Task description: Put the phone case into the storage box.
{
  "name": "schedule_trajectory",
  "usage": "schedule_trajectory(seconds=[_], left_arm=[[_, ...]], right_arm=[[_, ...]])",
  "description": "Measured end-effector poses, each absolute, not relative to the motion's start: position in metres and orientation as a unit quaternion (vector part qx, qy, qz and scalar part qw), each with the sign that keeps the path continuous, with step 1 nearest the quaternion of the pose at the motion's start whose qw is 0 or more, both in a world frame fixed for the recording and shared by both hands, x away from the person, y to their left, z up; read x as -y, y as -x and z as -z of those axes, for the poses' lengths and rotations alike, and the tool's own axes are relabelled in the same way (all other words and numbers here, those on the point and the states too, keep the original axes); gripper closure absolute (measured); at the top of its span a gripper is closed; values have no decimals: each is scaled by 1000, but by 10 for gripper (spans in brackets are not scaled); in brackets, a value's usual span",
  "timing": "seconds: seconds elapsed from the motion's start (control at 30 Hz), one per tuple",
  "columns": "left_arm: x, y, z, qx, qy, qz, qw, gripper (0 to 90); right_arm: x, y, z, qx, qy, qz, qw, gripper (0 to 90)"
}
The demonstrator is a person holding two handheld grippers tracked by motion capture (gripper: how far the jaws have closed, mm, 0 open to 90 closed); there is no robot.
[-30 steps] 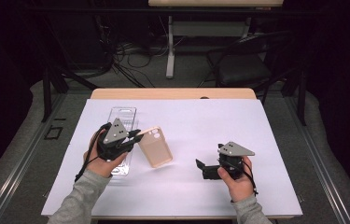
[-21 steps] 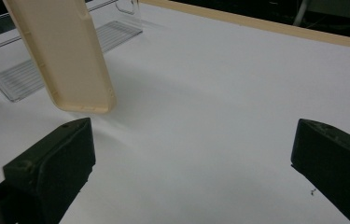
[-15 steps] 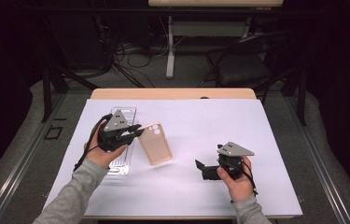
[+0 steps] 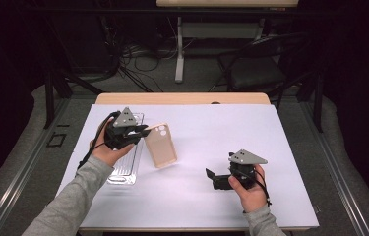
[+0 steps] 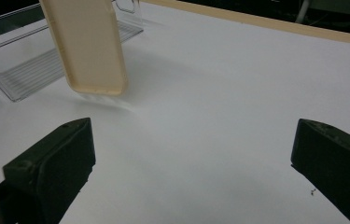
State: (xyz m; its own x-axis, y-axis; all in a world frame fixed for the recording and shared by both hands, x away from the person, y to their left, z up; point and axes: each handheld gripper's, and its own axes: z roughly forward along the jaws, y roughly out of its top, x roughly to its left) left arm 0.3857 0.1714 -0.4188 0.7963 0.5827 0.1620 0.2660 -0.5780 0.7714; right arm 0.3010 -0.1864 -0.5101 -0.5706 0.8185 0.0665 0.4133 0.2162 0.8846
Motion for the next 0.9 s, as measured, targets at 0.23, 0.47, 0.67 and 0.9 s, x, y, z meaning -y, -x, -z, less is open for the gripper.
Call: schedule_trajectory(seconds=[0.23,0.47,0.67,0.9], left_arm=[[-177,-397,408,-251,-861,-190,400,787],[-179,-407,400,-251,-863,-194,394,787],[-182,-416,391,-249,-863,-206,389,787],[-185,-427,379,-245,-866,-222,375,788]], right_arm=[[187,-302,511,-749,-412,-472,214,0],[187,-302,512,-749,-414,-472,211,0],[187,-303,512,-750,-414,-472,210,0],[187,-303,512,-750,-415,-471,210,0]])
